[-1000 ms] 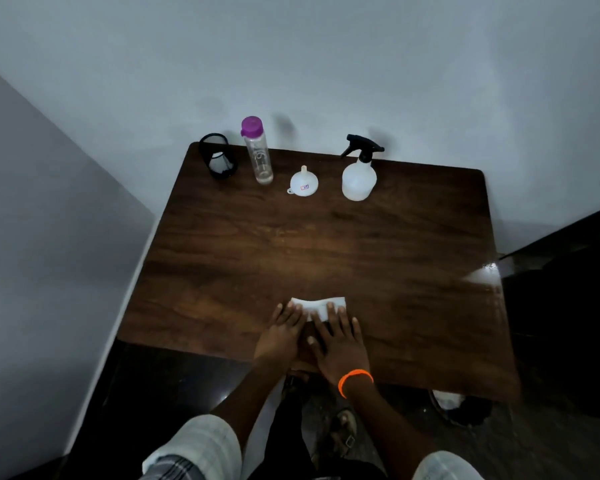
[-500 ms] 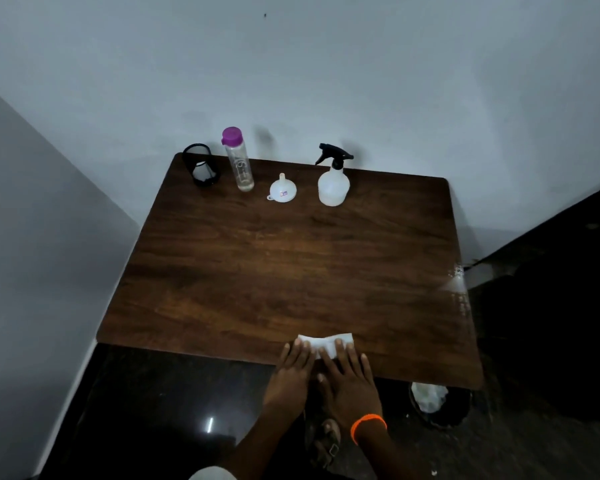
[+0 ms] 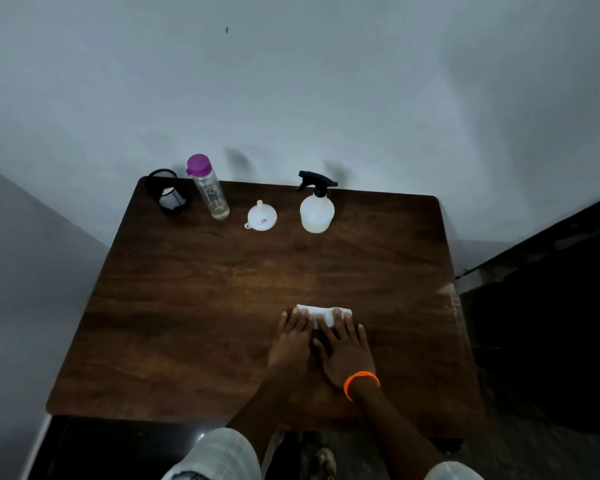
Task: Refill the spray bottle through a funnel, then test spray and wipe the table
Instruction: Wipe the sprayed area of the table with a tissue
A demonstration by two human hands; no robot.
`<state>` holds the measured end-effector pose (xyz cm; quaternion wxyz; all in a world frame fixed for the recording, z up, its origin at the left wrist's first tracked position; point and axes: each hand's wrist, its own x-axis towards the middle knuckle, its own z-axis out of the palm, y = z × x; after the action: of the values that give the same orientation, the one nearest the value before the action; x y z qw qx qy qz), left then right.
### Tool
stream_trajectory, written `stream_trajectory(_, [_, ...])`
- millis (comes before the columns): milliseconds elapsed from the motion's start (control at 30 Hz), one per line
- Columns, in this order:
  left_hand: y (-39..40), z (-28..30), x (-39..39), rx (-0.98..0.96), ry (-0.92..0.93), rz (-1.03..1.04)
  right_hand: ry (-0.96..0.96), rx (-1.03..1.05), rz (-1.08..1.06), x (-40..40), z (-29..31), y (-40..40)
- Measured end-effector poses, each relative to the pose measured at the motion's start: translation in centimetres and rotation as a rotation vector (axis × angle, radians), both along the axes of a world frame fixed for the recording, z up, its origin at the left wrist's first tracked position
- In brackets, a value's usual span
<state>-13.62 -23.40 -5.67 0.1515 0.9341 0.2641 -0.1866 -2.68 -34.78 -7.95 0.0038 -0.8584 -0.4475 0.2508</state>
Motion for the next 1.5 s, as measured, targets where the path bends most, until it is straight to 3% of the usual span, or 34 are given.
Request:
stream_trajectory(200, [6.5,-0.3,4.8,-0.017,-0.133,-0.023,-0.027,0.023,-0.039,4.8,-0.5,6.4])
stream_trajectory(433, [11.5,-0.5,11.2,0.027,-0.112,-0.059,-0.005,0.043,-0.070,11.6,-0.1,11.9])
stream_trajectory(800, [10.7,-1.3,15.2,0.036,-0.193,-0.150,-0.001,0.069,-0.126,16.2,-0.2,9.9])
stream_trajectory(1100, [4.5,-0.1,12.4,-0.002,-0.128,-0.253,-0.024,0.038,-0.196,11.5,0.0,2.0])
stream_trajectory(1267, [0.2,-0.4,8.2,-0.035,-0.162,-0.231,0.006,0.034,-0.210,6.9,0.0,-2.9])
stream_trajectory(1500, [-6.7,0.7,0.5,-0.084,-0.056,-0.206,0.004,0.093,-0.193,-1.1,-0.3,-9.9])
